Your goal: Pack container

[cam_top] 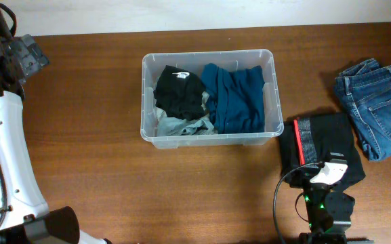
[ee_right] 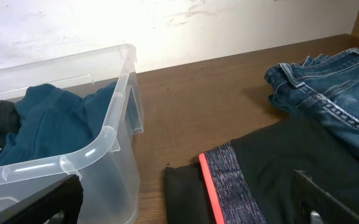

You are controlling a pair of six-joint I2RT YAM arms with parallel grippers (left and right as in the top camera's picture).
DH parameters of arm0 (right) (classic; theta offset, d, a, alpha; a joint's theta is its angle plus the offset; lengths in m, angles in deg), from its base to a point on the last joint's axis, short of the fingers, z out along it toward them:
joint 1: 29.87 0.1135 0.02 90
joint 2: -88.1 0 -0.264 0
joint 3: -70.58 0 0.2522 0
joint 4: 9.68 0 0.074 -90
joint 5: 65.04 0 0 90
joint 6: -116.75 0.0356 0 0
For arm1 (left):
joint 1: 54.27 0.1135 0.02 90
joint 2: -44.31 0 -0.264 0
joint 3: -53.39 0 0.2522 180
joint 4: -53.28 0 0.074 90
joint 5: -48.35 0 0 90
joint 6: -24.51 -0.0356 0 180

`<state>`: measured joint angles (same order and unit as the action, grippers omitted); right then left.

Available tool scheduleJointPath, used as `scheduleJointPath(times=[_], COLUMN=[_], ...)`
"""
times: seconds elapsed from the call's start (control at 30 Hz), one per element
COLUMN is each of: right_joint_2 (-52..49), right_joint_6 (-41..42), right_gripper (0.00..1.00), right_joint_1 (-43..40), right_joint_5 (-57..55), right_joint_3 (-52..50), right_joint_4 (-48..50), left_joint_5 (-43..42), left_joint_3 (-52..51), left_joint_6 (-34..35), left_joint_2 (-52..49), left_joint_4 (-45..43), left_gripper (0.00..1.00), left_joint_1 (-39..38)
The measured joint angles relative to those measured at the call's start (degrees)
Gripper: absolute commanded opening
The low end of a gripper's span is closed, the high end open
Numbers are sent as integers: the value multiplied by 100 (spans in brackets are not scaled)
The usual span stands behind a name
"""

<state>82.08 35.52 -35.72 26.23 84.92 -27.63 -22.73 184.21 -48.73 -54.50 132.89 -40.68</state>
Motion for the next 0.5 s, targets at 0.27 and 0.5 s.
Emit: scheduleJointPath(times=[0.27,0.5], right_joint_2=[0,-33], right_joint_6=[348,621], right_gripper=[98,99], right_joint_1=[0,0], right_joint_5=[190,468], right_joint_3=[0,599], right_joint_4=[17,-1287], left_joint_5=[0,0], left_joint_3=[0,0], left_joint_6=[0,0], left_joint_2=[0,0], left_joint_4=[0,-2], left_gripper=[99,99], left_joint_1=[0,0])
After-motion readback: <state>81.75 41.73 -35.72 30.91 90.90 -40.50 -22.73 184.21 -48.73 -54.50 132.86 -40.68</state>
